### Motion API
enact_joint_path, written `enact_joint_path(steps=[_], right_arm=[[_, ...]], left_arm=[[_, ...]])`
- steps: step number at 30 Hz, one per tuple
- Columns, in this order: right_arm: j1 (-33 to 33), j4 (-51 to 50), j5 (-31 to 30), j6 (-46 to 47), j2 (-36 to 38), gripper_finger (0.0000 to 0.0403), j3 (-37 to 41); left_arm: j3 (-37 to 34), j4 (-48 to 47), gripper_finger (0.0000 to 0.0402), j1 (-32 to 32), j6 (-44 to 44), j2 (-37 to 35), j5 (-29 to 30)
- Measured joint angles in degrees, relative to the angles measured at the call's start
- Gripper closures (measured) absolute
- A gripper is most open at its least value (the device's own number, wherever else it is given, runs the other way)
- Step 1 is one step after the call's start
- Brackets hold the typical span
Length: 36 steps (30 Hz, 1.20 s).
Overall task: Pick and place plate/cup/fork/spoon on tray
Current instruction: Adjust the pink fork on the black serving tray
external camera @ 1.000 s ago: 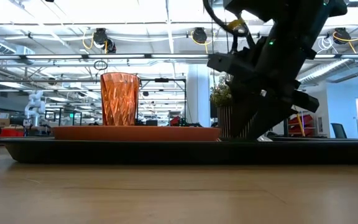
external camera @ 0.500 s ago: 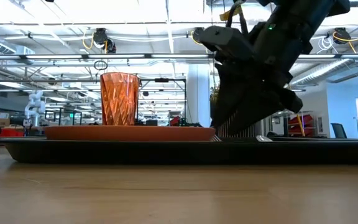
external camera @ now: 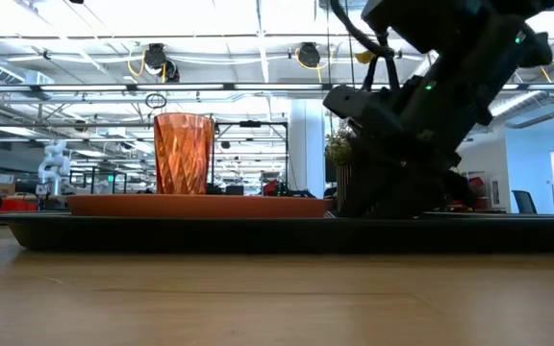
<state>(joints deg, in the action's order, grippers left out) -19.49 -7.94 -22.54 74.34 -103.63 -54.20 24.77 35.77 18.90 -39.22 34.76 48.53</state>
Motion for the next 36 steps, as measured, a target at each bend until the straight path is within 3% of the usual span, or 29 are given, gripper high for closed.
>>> enact_joint_path(steps=[5, 13, 21, 29, 36], right_arm=[[0.7, 0.7, -5.9, -1.1, -0.2, 0.0245, 0.6], [1.9, 3.2, -4.5, -3.4, 0.3, 0.0245, 0.5], [1.5, 3.5, -12.2, -9.4, 7.1, 0.0245, 0.4], [-0.9, 3.5, -19.7, -32.3, 14.8, 0.0245, 0.3], [4.3, 3.5, -24.5, -54.2, 15.8, 0.0245, 0.3]], left_arm=[[0.0, 0.0, 0.036, 0.0, 0.1, 0.0, 0.0], [0.0, 0.0, 0.036, 0.0, 0.2, 0.0, 0.0], [0.0, -1.2, 0.036, 0.0, 0.4, 0.0, 0.0], [0.0, -7.7, 0.036, 0.0, 3.2, 0.0, -0.1], [0.0, -20.3, 0.036, 0.0, 12.8, 0.1, -4.5]])
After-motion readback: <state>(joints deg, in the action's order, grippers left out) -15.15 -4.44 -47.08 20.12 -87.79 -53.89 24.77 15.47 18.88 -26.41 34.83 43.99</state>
